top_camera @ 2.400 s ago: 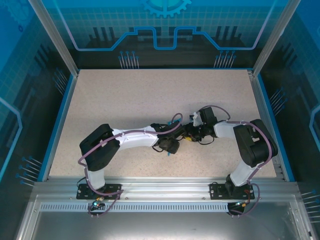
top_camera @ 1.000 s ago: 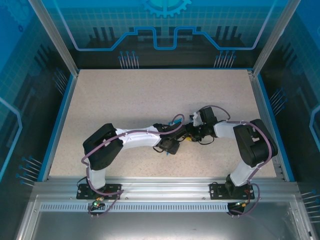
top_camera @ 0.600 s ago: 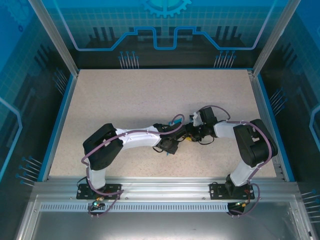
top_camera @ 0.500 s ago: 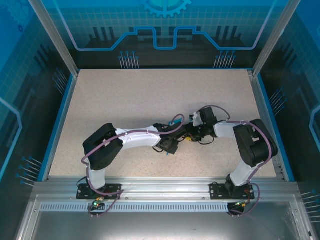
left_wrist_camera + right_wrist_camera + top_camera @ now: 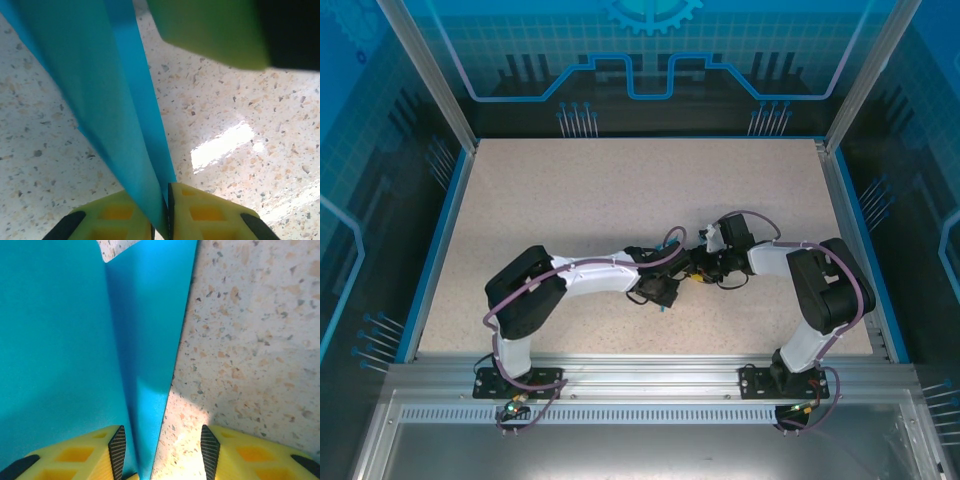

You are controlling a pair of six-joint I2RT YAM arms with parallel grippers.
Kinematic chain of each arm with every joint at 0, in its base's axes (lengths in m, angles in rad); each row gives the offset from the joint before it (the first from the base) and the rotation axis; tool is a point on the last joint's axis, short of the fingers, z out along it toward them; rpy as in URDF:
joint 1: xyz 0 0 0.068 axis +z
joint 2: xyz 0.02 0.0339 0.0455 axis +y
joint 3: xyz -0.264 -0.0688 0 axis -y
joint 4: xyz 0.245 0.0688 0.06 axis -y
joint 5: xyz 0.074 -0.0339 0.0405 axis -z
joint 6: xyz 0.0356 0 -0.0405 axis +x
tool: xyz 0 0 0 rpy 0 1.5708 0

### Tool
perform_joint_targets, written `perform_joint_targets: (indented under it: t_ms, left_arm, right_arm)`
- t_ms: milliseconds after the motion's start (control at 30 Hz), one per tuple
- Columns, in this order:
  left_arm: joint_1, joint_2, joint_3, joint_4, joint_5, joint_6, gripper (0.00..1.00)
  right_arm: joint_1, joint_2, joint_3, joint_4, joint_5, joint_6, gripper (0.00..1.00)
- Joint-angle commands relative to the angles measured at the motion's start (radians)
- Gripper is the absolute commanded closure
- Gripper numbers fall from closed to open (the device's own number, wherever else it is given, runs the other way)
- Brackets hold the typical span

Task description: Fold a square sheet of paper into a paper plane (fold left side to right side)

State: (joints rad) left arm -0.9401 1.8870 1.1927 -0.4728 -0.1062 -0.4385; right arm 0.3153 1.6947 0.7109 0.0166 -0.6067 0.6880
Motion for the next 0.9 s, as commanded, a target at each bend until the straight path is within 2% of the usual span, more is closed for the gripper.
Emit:
perform_joint_targets:
  t_ms: [0,267,467,867]
  left_arm:
    - [0.022,-0.023,-0.042,0.052,0.08,0.0,0.83]
    - [0.06,-0.056,-0.109,0.14,0.163,-0.016,0.85]
    - [0.098,-0.067,-0.159,0.216,0.27,-0.022,0.87]
    - [0.119,-0.058,-0.179,0.238,0.302,-0.023,0.88]
  right_arm:
    - [-0.004,-0.008,-0.01,-0.038,0.002,-0.023,0.53]
    - [-0.064,-0.086,-0.056,-0.055,-0.017,-0.065,0.53]
    - [-0.071,-0.112,-0.094,0.017,-0.056,-0.045,0.53]
    - [0.002,-0.043,-0.045,0.15,-0.074,0.048,0.54]
